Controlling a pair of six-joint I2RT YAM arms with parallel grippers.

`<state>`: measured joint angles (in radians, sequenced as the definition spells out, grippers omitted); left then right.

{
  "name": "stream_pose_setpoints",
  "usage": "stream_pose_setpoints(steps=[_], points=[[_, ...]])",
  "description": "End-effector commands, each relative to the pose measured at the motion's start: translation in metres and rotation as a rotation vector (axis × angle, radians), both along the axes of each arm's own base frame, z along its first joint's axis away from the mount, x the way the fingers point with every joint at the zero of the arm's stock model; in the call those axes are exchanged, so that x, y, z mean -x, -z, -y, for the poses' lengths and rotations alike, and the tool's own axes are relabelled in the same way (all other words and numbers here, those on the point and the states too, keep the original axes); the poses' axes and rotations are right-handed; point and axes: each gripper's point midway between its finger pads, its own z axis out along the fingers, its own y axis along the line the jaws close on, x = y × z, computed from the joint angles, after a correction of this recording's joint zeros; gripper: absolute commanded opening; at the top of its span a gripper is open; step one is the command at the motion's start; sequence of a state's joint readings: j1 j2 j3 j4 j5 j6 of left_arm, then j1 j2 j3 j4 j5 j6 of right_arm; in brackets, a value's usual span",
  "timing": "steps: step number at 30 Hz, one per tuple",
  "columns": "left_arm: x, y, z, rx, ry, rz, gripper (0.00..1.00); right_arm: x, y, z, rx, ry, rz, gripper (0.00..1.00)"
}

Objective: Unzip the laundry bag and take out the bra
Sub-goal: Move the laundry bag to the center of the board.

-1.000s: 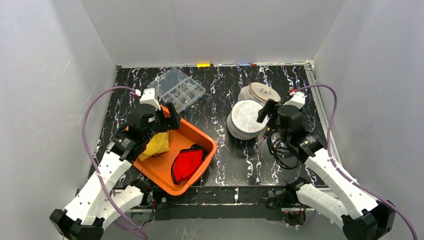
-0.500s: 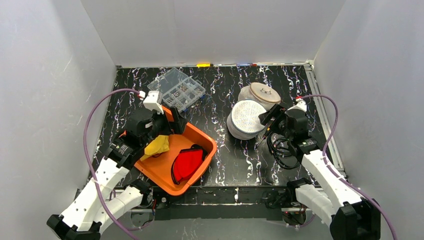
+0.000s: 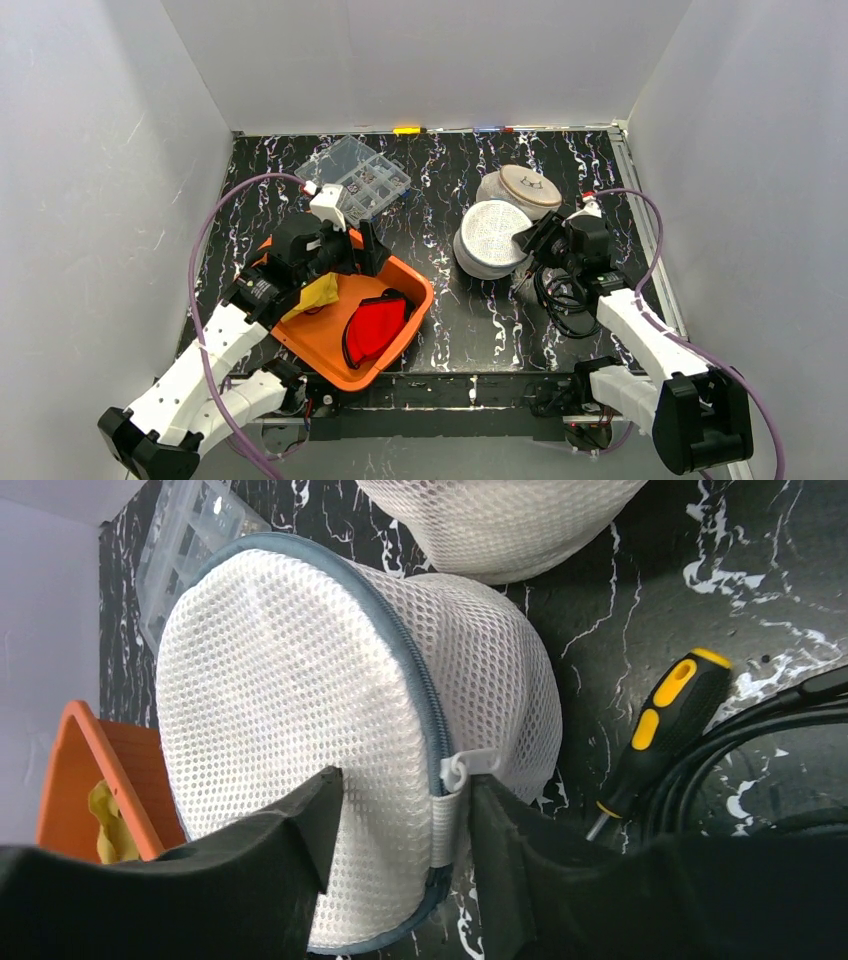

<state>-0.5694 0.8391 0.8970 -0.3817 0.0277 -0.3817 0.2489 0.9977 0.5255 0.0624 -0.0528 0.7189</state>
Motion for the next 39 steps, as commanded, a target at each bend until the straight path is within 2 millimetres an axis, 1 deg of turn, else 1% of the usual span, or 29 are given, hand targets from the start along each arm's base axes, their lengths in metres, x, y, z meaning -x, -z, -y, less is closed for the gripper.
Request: stream_pose_setpoints(steps=[1,4,7,11,14,18,19,22,23,26,28,31,32,34,35,37,39], points=[[0.005,-0.003,0.011,0.003,0.070,0.005,0.93,-0.008,-0.020,-0.010,-0.051,-0.033,0.056,0.50],[0.007,0.001,0.020,0.041,0.080,-0.035,0.93,-0.003,-0.022,-0.013,-0.083,-0.044,0.041,0.35],[0.010,0.005,0.035,0.122,0.100,-0.107,0.92,0.005,-0.026,-0.014,-0.126,-0.029,0.035,0.27],[0.007,0.016,0.052,0.226,0.036,-0.213,0.90,0.017,-0.026,-0.015,-0.211,0.005,0.004,0.17],[0.007,0.017,0.070,0.274,0.000,-0.233,0.89,0.025,-0.031,-0.016,-0.287,0.025,-0.006,0.10],[0.009,0.011,0.098,0.298,-0.038,-0.209,0.89,0.035,-0.040,-0.016,-0.361,0.049,0.003,0.01],[0.010,0.010,0.106,0.306,-0.043,-0.213,0.89,0.038,-0.040,-0.017,-0.372,0.054,-0.008,0.01],[0.014,0.017,0.128,0.311,-0.066,-0.260,0.89,0.045,-0.034,-0.023,-0.405,0.051,-0.027,0.01],[0.015,0.023,0.134,0.305,-0.075,-0.279,0.88,0.048,-0.032,-0.024,-0.421,0.050,-0.025,0.01],[0.020,0.041,0.145,0.299,-0.124,-0.341,0.87,0.057,-0.025,-0.022,-0.436,0.063,-0.021,0.01],[0.023,0.050,0.151,0.306,-0.153,-0.375,0.87,0.061,-0.026,-0.020,-0.436,0.066,-0.007,0.01],[0.030,0.058,0.165,0.312,-0.172,-0.406,0.86,0.065,-0.021,-0.020,-0.426,0.058,-0.014,0.01],[0.031,0.057,0.169,0.311,-0.170,-0.407,0.86,0.066,-0.020,-0.020,-0.424,0.054,-0.015,0.01],[0.033,0.058,0.171,0.289,-0.173,-0.405,0.85,0.067,-0.020,-0.021,-0.402,0.038,-0.006,0.01],[0.034,0.059,0.167,0.269,-0.181,-0.402,0.85,0.067,-0.022,-0.020,-0.382,0.028,0.003,0.07],[0.036,0.062,0.152,0.230,-0.213,-0.390,0.86,0.069,-0.022,-0.019,-0.320,0.005,0.000,0.30],[0.038,0.068,0.129,0.189,-0.257,-0.373,0.86,0.071,-0.027,-0.017,-0.253,-0.016,0.011,0.53]])
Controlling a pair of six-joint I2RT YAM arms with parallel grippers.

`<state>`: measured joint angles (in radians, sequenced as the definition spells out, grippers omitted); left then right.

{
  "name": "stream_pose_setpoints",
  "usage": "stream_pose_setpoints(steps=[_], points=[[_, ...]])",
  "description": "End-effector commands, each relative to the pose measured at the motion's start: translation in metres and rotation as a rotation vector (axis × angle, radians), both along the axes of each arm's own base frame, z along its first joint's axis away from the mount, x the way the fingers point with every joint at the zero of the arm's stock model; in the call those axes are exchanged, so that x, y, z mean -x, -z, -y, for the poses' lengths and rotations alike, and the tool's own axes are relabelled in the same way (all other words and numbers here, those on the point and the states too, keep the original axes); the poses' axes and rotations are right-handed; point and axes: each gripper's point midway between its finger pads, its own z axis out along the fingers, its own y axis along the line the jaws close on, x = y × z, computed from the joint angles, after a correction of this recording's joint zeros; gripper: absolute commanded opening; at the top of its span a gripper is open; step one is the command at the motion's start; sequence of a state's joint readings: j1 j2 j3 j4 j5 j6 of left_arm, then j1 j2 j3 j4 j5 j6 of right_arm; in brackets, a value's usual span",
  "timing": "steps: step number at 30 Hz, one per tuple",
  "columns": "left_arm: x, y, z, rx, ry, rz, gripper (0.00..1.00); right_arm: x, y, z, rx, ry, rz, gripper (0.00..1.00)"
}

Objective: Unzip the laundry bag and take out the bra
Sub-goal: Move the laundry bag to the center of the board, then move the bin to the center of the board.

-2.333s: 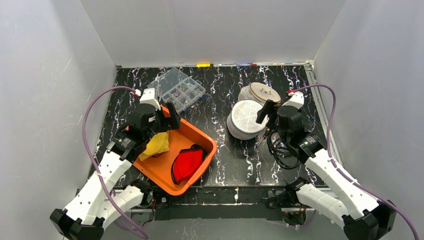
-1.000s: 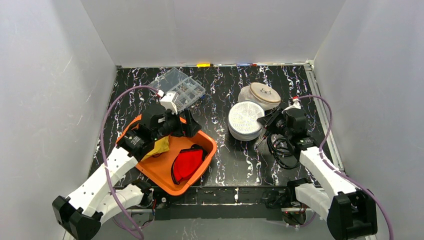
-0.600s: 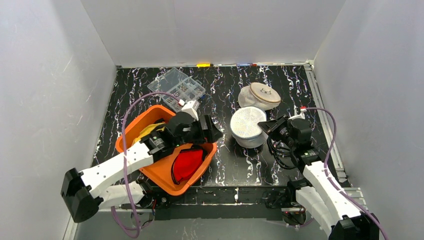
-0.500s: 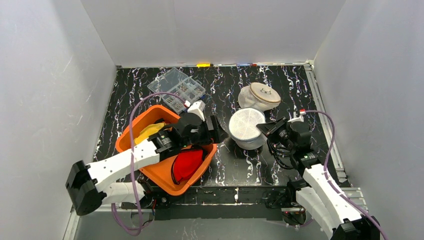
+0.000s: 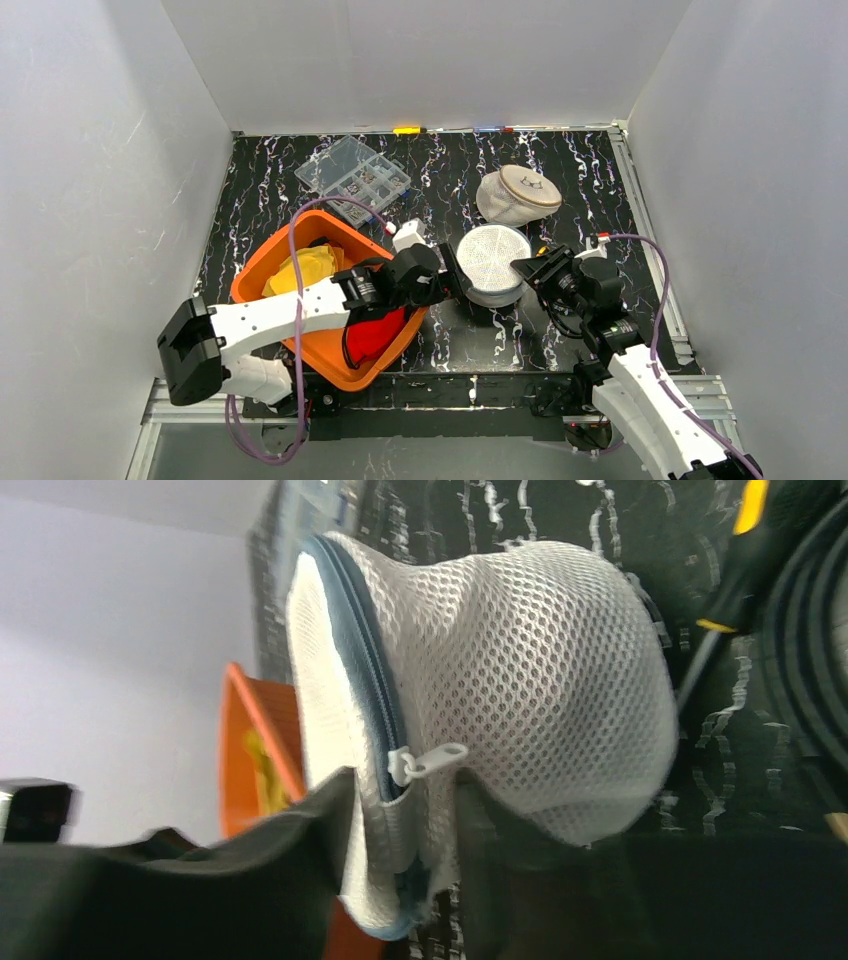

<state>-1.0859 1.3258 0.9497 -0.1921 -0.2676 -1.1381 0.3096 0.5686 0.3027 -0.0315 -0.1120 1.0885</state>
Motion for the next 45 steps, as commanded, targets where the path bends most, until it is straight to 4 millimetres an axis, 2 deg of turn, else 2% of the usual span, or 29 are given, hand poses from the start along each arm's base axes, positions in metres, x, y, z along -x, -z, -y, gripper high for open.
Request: stream_pose_setpoints(steps=[1,3,5,9,12,14,16,22,27,31,35,38,41,45], points=[[-0.004,-0.011,-0.047,-0.081,-0.125,0.054,0.87,0.001,-0.022,0.003,0.133,-0.051,0.071,0.64],[-0.002,-0.015,-0.069,-0.140,-0.142,0.074,0.87,0.002,-0.028,0.004,0.182,-0.073,0.084,0.84],[0.001,-0.020,-0.093,-0.213,-0.158,0.097,0.88,0.004,-0.032,0.003,0.227,-0.108,0.085,0.97],[0.006,-0.036,-0.132,-0.339,-0.148,0.155,0.89,0.009,-0.050,0.005,0.311,-0.162,0.121,0.99],[0.012,-0.041,-0.176,-0.484,-0.190,0.169,0.90,0.015,-0.069,0.004,0.373,-0.220,0.167,0.99],[0.016,-0.043,-0.207,-0.565,-0.239,0.185,0.92,0.018,-0.085,-0.002,0.392,-0.277,0.215,0.97],[0.019,-0.045,-0.224,-0.610,-0.253,0.193,0.92,0.022,-0.098,-0.014,0.377,-0.356,0.246,0.95],[0.030,-0.041,-0.239,-0.596,-0.276,0.165,0.90,0.043,-0.098,-0.072,0.283,-0.569,0.255,0.90],[0.031,-0.052,-0.248,-0.507,-0.297,0.221,0.90,0.072,-0.076,-0.138,0.321,-0.664,0.233,0.90],[0.031,-0.062,-0.255,-0.481,-0.299,0.257,0.90,0.079,-0.057,-0.175,0.386,-0.672,0.222,0.89],[0.033,-0.064,-0.259,-0.469,-0.296,0.270,0.90,0.061,-0.025,-0.183,0.472,-0.596,0.172,0.88],[0.035,-0.064,-0.263,-0.465,-0.299,0.272,0.90,0.048,-0.012,-0.187,0.517,-0.559,0.158,0.87],[0.036,-0.065,-0.267,-0.458,-0.301,0.281,0.90,0.042,0.007,-0.200,0.538,-0.579,0.126,0.85],[0.039,-0.068,-0.274,-0.447,-0.305,0.291,0.90,0.035,0.022,-0.211,0.516,-0.592,0.092,0.75]])
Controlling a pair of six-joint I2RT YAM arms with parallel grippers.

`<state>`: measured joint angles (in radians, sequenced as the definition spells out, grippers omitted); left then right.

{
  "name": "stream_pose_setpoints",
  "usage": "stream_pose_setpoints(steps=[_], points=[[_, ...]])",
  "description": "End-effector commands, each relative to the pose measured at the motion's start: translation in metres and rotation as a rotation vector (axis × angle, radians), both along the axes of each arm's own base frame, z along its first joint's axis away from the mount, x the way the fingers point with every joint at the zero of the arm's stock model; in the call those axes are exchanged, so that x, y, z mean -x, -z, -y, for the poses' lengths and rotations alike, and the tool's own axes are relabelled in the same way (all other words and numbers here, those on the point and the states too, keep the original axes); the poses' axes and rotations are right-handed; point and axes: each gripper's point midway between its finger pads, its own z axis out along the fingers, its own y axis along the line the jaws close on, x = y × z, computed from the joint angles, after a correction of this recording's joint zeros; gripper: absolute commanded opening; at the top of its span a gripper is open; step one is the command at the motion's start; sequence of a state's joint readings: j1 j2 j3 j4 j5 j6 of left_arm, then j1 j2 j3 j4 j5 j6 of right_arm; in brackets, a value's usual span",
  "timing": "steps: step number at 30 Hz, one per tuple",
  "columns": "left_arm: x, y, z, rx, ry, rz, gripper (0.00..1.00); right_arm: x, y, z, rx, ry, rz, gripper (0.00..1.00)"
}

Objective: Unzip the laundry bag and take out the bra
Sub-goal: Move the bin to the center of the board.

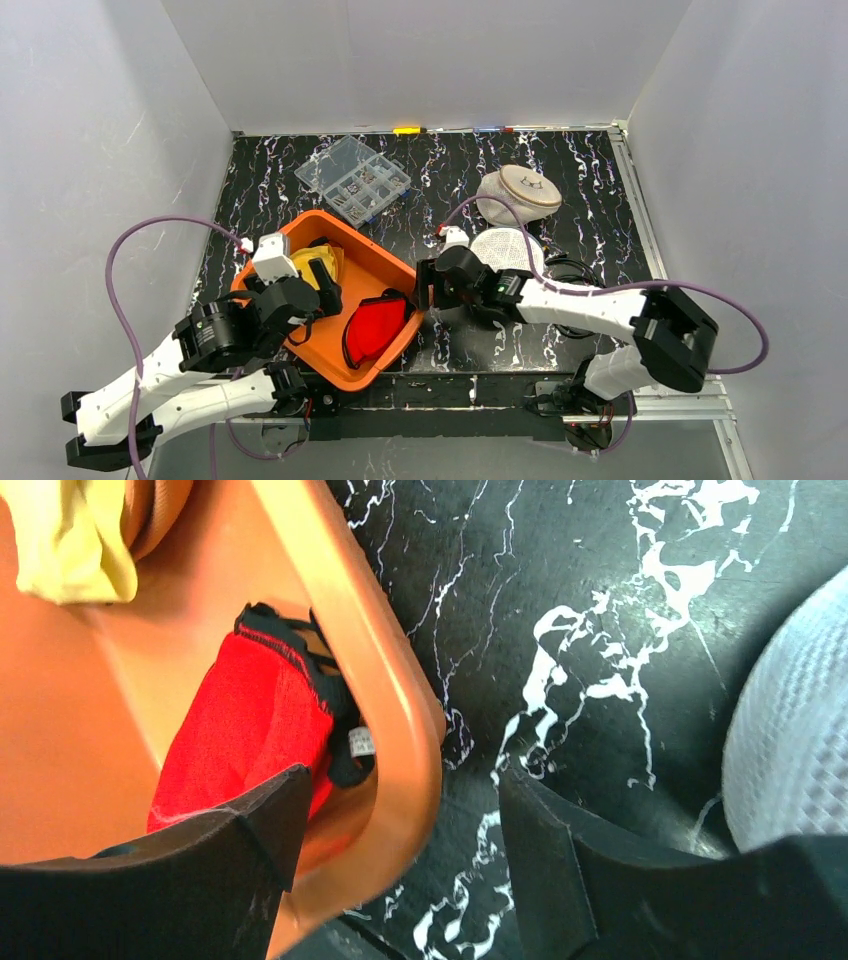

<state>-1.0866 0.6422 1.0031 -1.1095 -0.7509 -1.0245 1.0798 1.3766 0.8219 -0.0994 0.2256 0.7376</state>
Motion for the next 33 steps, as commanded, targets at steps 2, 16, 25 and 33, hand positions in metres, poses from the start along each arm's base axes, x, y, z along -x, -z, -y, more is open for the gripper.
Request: stream_pose_setpoints(steps=[2,16,25,33], points=[[0.001,-0.002,-0.022,-0.035,-0.035,0.038,0.91,-0.024,-0.019,-0.031,-0.137,0.033,0.024,0.69],[-0.003,-0.040,-0.023,-0.008,-0.023,0.103,0.90,-0.039,-0.024,-0.079,-0.342,0.088,-0.088,0.09],[-0.005,-0.049,-0.027,-0.007,-0.031,0.131,0.90,-0.075,-0.026,-0.113,-0.416,0.196,-0.088,0.01],[-0.004,-0.047,-0.034,0.000,-0.052,0.142,0.90,-0.100,-0.005,-0.140,-0.444,0.289,-0.126,0.01]])
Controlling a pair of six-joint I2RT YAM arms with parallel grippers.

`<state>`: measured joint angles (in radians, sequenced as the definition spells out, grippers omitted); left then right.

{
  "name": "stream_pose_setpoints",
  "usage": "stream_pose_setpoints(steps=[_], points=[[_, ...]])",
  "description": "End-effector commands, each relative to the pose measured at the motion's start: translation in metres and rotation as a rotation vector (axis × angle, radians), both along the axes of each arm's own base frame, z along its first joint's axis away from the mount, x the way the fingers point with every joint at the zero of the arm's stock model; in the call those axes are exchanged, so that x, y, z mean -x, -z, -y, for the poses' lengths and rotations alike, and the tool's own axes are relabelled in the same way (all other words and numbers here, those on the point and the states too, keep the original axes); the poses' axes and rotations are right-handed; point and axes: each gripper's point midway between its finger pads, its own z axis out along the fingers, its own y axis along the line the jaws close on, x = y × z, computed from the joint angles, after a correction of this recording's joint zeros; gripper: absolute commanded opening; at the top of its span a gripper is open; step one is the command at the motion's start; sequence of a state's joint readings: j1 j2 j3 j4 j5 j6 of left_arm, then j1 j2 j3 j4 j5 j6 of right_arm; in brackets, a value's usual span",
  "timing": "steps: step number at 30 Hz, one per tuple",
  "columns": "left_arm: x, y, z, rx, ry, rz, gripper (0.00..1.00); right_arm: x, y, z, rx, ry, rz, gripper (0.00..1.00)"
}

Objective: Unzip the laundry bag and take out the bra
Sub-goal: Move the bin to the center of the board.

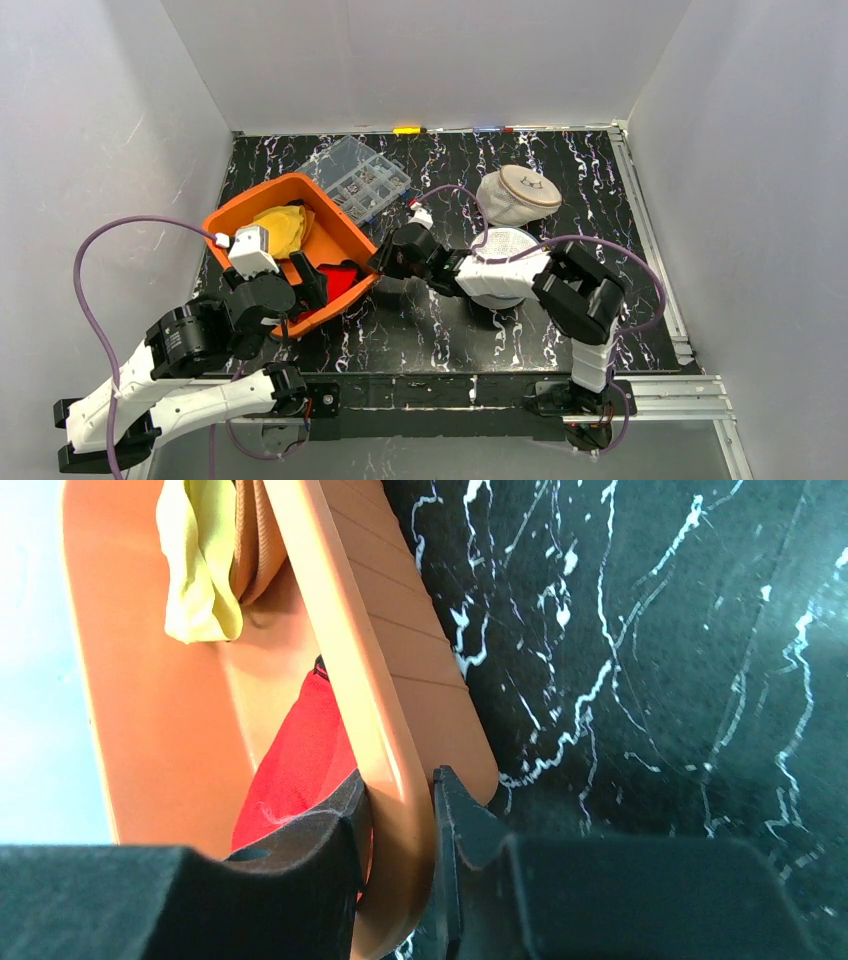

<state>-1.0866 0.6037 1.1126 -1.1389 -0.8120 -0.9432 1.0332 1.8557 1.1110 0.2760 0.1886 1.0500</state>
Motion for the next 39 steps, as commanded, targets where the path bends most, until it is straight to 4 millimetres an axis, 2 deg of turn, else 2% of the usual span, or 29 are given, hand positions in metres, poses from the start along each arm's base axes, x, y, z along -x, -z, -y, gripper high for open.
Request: stream_pose_setpoints(steps=[1,6,8,11,13,17,20,21,22,23,24,26,30,33,34,36,37,39], points=[[-0.002,-0.006,-0.016,-0.014,-0.056,0.038,0.90,-0.024,-0.009,-0.020,-0.112,0.107,-0.014,0.01],[-0.003,-0.002,-0.015,-0.029,-0.062,0.031,0.90,-0.019,-0.014,-0.042,-0.145,0.073,-0.008,0.01],[-0.004,-0.002,-0.016,-0.036,-0.065,0.030,0.90,-0.015,-0.021,-0.046,-0.151,0.049,0.015,0.18],[-0.004,-0.002,-0.016,-0.040,-0.068,0.029,0.90,-0.010,-0.028,-0.042,-0.129,0.031,0.041,0.49],[-0.004,0.000,-0.015,-0.043,-0.070,0.025,0.90,-0.007,-0.032,-0.037,-0.118,0.020,0.054,0.60],[-0.006,0.003,-0.011,-0.052,-0.072,0.011,0.91,0.002,-0.044,-0.030,-0.106,-0.018,0.074,0.75],[-0.006,0.002,-0.008,-0.058,-0.068,0.006,0.91,0.010,-0.065,-0.024,-0.104,-0.068,0.110,0.96],[-0.006,0.001,-0.008,-0.060,-0.065,0.007,0.91,0.013,-0.076,-0.019,-0.096,-0.083,0.132,0.97],[-0.007,-0.001,-0.007,-0.063,-0.060,0.012,0.91,0.016,-0.084,-0.008,-0.062,-0.087,0.155,0.98],[-0.008,-0.003,-0.006,-0.067,-0.051,0.019,0.92,0.018,-0.099,0.002,-0.049,-0.090,0.191,0.99],[-0.009,-0.006,-0.004,-0.067,-0.038,0.028,0.93,0.021,-0.124,0.015,-0.041,-0.101,0.252,0.99],[-0.012,-0.013,0.003,-0.063,-0.003,0.053,0.95,0.024,-0.155,0.043,0.027,-0.109,0.347,0.99],[-0.021,-0.025,0.031,-0.048,0.109,0.114,0.97,0.024,-0.190,0.124,0.210,-0.018,0.519,0.99],[-0.027,-0.034,0.072,-0.001,0.255,0.178,0.97,0.021,-0.195,0.198,0.300,0.171,0.602,0.99],[-0.028,-0.037,0.088,0.027,0.306,0.203,0.97,0.025,-0.195,0.217,0.298,0.211,0.621,0.99],[-0.030,-0.037,0.121,0.067,0.411,0.233,0.97,0.035,-0.192,0.241,0.286,0.211,0.659,0.99],[-0.029,-0.037,0.145,0.088,0.485,0.236,0.97,0.042,-0.189,0.252,0.294,0.202,0.665,0.99],[-0.031,-0.027,0.174,0.070,0.569,0.196,0.97,0.046,-0.173,0.268,0.342,0.220,0.633,0.99]])
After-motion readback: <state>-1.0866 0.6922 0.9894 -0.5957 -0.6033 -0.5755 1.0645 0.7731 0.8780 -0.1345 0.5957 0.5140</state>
